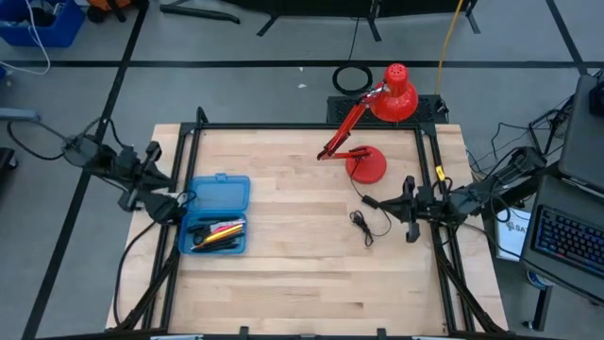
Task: Pick & place school supplies into a supply box
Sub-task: Return to Home Position
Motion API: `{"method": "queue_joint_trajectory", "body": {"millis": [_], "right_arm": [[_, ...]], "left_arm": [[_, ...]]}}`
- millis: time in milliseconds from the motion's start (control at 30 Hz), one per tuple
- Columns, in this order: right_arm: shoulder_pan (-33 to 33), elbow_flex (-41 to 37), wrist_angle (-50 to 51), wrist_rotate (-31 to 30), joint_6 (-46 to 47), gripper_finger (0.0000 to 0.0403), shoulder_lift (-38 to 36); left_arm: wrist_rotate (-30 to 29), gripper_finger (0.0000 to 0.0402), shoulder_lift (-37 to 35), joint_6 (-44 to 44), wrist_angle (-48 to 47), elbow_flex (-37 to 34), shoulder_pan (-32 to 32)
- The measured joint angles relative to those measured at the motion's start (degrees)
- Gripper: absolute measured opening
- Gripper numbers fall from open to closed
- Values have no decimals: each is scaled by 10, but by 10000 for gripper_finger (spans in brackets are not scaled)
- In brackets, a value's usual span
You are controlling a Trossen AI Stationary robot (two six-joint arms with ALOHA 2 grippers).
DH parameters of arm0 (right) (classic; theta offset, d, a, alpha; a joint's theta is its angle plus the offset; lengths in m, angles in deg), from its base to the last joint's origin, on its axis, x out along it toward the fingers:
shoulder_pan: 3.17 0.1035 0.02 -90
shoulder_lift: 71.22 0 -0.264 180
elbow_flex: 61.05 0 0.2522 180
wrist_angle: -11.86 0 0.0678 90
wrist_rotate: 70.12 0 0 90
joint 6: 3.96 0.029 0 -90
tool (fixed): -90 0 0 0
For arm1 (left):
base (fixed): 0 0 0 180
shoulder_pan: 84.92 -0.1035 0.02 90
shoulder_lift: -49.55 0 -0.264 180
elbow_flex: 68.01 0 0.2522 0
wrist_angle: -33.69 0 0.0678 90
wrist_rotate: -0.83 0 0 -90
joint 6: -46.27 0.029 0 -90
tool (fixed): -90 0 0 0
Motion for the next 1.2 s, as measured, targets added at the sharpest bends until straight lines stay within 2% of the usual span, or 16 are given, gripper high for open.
{"method": "queue_joint_trajectory", "body": {"millis": [200, 267, 333, 400, 500, 700, 867, 1067, 1200], "right_arm": [[0, -97, -98, 2, -32, 0, -41], [0, -126, -135, 2, -40, 0, -48], [0, -151, -169, 3, -47, 0, -49], [0, -172, -191, 4, -53, 0, -55], [0, -180, -168, 2, -46, 0, -58], [4, -181, -119, -2, -51, 0, -55], [4, -181, -97, -49, -4, 0, -55], [4, -182, -89, -57, 18, 0, -54], [4, -182, -91, -57, 19, 0, -55]], "left_arm": [[10, 3, -83, 18, 1, -42, 0], [1, 4, -80, 15, 2, -53, 1], [25, 7, -82, 16, 2, -61, -6], [24, 4, -82, 30, 15, -77, -7], [13, 4, -82, 37, -5, -91, -7], [53, 4, -82, 64, -1, -89, -7], [60, 16, -82, 69, -1, -89, -7], [3, 36, -82, 22, -1, -89, -7], [-2, 35, -82, 13, -1, -89, -7]]}}
